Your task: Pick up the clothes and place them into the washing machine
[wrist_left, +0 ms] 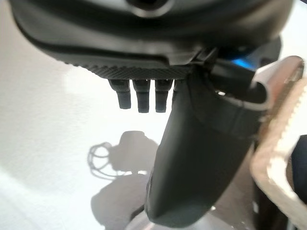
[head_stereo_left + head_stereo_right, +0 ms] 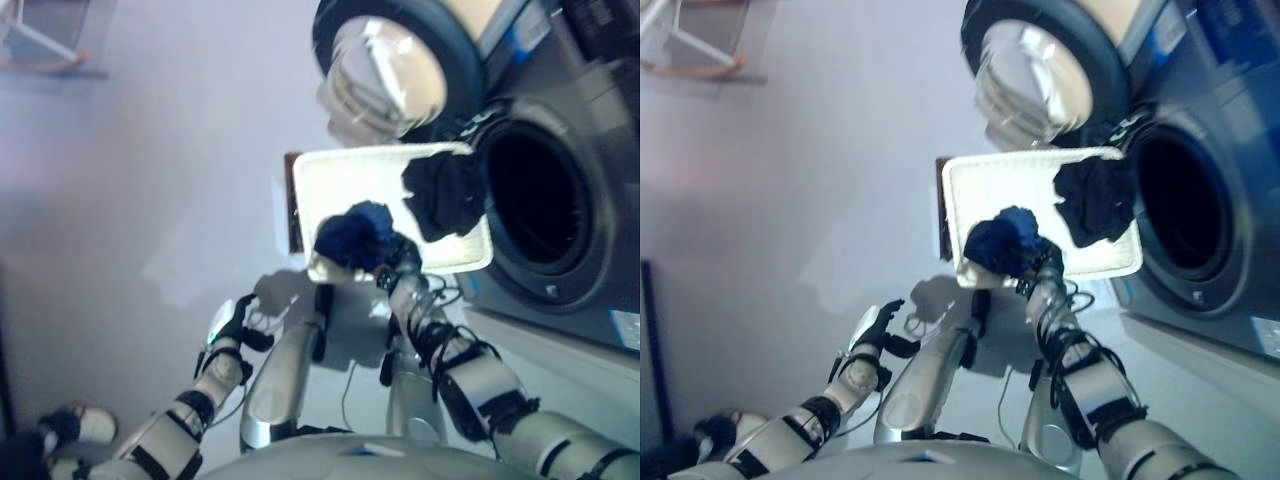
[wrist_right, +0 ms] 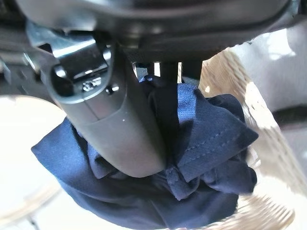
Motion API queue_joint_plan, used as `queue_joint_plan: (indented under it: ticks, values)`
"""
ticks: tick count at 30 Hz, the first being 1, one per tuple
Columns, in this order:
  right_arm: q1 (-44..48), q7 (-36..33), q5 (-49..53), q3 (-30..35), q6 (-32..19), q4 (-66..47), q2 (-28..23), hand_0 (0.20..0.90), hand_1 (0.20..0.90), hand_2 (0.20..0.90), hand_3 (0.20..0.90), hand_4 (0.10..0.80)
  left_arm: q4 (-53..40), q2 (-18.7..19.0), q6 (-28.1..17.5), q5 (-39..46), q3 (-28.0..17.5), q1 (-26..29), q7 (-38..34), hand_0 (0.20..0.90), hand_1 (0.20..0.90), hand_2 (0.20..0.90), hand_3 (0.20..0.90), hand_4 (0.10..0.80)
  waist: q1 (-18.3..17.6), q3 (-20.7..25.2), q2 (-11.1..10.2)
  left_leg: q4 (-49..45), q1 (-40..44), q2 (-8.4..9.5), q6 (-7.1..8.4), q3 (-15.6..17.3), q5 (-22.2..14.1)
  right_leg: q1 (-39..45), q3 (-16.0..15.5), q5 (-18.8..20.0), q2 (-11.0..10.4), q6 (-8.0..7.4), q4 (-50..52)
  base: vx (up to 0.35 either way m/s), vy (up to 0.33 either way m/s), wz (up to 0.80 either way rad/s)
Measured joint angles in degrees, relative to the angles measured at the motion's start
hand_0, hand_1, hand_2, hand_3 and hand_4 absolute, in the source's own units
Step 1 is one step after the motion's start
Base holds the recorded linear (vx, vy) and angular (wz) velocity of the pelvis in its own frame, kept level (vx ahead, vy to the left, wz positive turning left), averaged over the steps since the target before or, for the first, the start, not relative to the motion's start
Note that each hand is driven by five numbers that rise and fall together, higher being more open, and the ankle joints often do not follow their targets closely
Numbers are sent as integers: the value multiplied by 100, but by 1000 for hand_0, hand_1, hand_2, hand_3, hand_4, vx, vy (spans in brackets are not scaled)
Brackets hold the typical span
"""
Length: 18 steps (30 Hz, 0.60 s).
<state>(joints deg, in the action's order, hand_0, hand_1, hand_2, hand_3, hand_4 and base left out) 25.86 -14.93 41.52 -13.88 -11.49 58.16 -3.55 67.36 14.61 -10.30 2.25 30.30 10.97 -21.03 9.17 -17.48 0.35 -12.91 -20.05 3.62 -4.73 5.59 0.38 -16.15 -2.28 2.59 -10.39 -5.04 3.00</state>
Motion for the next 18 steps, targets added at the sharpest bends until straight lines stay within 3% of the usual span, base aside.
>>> queue_joint_plan:
  ticks: [3, 4, 13, 18]
  values:
    - [-348, 251, 574, 282, -119, -80, 93, 300, 300, 300, 300, 400, 186, -15, 8, 8, -122, -146, 180, 900, 900, 900, 900, 800, -145, 338, -89, 140, 333, 30, -1, 134, -76, 226, -227, 103, -149, 43, -13, 120, 62, -27]
    - [-415, 283, 668, 290, -135, -80, 98, 300, 300, 300, 300, 400, 194, -16, 3, 8, -119, -210, 201, 900, 900, 900, 900, 800, -181, 444, -68, 161, 379, 46, 0, 125, -78, 259, -243, 121, -166, -6, -8, 132, 68, -7]
    - [-1163, 981, 2107, 831, -309, -338, 207, 300, 300, 300, 300, 400, 543, -63, 7, 3, -269, -904, 586, 900, 900, 900, 900, 800, -404, 1277, -9, 533, 1046, 49, 78, 307, -180, 645, -120, 117, -105, -48, -127, 115, 27, -20]
    - [-1534, 1027, 2297, 922, -423, -663, 252, 300, 300, 300, 300, 400, 575, -63, 9, -4, -319, -1026, 674, 900, 900, 900, 900, 800, -512, 1360, -29, 542, 1267, 45, 60, 361, -200, 641, -20, 143, -83, -80, 169, -6, -33, -21]
